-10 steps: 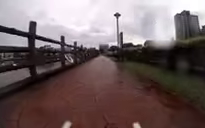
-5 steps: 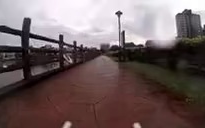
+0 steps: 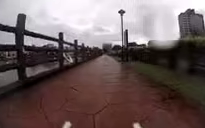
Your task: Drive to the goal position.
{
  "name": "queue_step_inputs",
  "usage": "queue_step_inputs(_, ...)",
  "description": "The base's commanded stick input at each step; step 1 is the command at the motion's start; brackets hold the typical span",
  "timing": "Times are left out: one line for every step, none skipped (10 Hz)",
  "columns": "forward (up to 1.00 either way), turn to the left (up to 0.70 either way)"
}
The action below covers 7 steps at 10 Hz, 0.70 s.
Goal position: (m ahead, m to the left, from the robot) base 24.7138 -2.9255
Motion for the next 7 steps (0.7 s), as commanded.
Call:
queue_step_inputs(0.5, 0.02)
queue_step_inputs(0.5, 0.0)
queue_step_inputs(0.5, 0.0)
queue_step_inputs(0.5, 0.04)
queue_step_inputs(0.5, 0.06)
queue_step_inputs(0.5, 0.0)
queue_step_inputs(0.5, 0.0)
